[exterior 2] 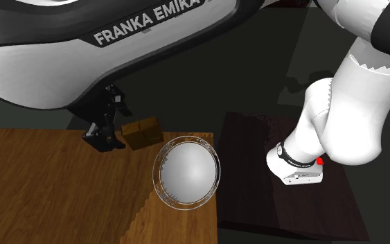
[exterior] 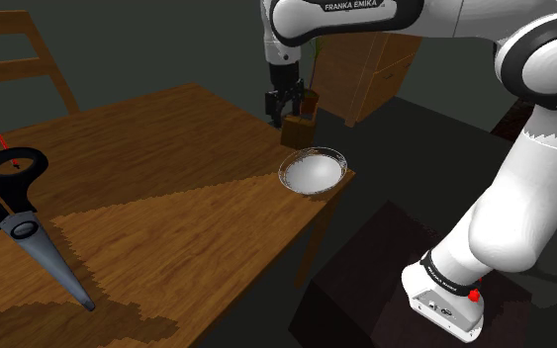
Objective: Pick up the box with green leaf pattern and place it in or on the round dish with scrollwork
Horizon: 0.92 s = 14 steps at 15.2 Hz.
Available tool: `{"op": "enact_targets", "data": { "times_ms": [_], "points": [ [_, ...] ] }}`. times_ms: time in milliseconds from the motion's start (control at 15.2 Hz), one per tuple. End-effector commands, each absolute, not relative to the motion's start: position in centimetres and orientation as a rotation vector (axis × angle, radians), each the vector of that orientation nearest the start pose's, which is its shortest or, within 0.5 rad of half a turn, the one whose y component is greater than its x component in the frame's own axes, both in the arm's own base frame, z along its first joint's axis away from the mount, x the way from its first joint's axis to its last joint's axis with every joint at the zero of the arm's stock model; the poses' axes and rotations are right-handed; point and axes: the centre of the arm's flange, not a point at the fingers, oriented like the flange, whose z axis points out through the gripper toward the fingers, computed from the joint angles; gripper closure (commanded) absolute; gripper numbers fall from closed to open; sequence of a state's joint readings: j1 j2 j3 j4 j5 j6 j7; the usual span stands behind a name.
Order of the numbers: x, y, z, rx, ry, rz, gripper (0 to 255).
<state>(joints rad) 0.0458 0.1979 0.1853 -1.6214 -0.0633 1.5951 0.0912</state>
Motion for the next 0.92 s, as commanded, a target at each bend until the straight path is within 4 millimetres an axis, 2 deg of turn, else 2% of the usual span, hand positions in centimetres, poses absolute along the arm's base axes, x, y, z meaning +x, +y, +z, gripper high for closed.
{"op": "enact_targets", "data": {
  "times_ms": [0, 528, 594, 858],
  "points": [
    [58.27, 12.22, 48.00, -3.176, -0.237, 0.341, 0],
    [58.21, 12.19, 47.70, -3.176, -0.237, 0.341, 0],
    [58.21, 12.19, 47.70, -3.176, -0.237, 0.341, 255],
    [58.20, 12.20, 47.69, -3.176, -0.237, 0.341, 255]
  ]
}}
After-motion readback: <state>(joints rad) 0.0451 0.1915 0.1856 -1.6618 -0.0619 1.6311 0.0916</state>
